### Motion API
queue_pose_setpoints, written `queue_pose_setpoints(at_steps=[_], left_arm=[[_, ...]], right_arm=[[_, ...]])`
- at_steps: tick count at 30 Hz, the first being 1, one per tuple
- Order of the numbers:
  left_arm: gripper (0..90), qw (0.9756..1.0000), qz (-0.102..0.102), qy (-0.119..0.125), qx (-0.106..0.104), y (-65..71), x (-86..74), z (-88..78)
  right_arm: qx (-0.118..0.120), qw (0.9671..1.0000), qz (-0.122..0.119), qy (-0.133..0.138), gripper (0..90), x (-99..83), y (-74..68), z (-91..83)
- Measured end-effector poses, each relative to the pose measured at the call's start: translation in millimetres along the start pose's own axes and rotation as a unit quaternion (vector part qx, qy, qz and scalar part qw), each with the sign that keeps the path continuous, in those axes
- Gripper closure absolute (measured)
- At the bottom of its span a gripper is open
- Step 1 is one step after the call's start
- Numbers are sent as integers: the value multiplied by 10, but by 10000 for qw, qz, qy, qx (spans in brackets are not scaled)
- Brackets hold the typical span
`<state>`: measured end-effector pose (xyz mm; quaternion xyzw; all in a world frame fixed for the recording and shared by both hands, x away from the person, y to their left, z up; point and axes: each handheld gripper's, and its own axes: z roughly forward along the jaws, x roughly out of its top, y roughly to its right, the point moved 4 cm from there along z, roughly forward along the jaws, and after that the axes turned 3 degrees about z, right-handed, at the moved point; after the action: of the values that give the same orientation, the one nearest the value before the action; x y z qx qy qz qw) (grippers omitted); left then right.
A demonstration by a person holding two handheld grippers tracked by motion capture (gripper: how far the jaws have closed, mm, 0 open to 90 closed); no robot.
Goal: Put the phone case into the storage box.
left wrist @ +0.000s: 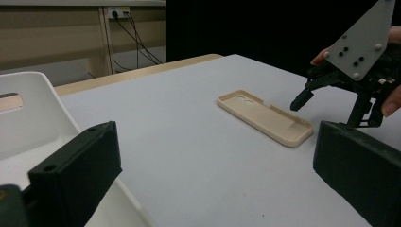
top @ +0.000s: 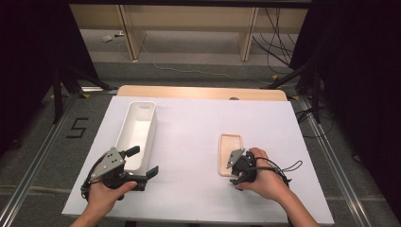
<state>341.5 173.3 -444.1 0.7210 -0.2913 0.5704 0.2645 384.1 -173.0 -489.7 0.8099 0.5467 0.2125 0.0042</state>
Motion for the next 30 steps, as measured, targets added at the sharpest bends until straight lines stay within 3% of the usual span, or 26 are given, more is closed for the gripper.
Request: queue_pose_setpoints(at_steps=[13, 23, 25, 30], left_arm=[[12, 10000, -1, 3, -5, 1, 3, -5], [14, 10000, -9, 6, -17, 7, 4, -4], [14, 10000, -13, 13, -18, 7, 5, -4], [15, 10000, -37, 18, -32, 17, 5, -1]], right_arm=[[-21, 9992, -230, -318, 312, 126, 45, 99], [-45, 9987, -227, -460, 318, 158, 66, 127], [-93, 9978, -400, -517, 320, 155, 97, 136], [-97, 9975, -454, -534, 368, 165, 96, 137]])
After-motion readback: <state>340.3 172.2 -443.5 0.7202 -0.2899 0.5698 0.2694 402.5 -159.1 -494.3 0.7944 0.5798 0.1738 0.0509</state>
